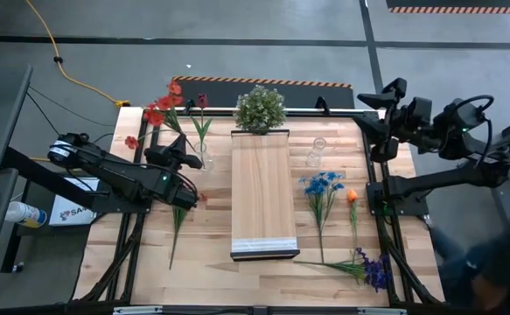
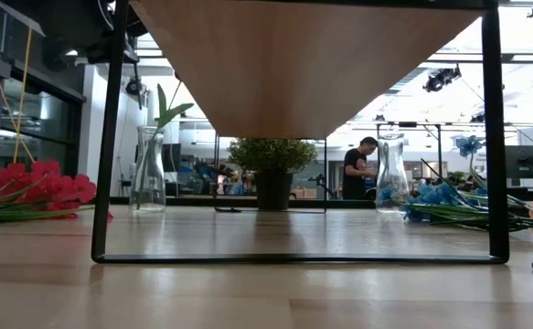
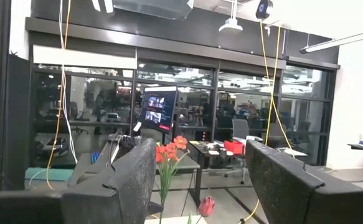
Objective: Pick and place flowers into a vace then onto a shelf
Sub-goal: Put the right orange flowers into the left transparent vase
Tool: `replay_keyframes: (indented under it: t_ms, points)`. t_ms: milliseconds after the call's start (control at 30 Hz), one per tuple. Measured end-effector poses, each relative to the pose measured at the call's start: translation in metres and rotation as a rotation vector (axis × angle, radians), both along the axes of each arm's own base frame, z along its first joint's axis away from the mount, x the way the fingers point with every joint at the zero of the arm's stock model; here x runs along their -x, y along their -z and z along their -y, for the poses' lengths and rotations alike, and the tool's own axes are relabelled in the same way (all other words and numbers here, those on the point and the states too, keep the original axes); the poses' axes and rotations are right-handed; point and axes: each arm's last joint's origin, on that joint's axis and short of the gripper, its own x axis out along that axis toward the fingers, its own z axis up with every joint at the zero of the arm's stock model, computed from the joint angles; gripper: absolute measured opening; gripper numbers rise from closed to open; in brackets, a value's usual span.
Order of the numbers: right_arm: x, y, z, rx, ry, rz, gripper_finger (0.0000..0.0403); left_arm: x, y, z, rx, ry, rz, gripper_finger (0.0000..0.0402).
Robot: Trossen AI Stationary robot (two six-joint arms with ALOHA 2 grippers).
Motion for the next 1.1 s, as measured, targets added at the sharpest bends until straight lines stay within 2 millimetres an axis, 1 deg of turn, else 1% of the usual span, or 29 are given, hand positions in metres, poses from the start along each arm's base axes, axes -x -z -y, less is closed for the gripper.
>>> replay_keyframes:
  t_ms: [500, 833, 1100]
  points:
    - [-0.002, -0.001, 0.0, -0.003, -0.002, 0.01, 0.0236, -0.012, 0.003, 0.003, -0.002, 0.0, 0.001, 0.003]
    - [-0.002, -0.001, 0.0, -0.004, -0.018, 0.01, 0.0236, -0.018, 0.004, -0.012, -0.002, -0.087, -0.009, 0.003]
    - [-0.002, -0.001, 0.0, 0.002, -0.016, 0.009, 0.0236, -0.018, 0.004, -0.011, 0.0, -0.085, -0.005, 0.003]
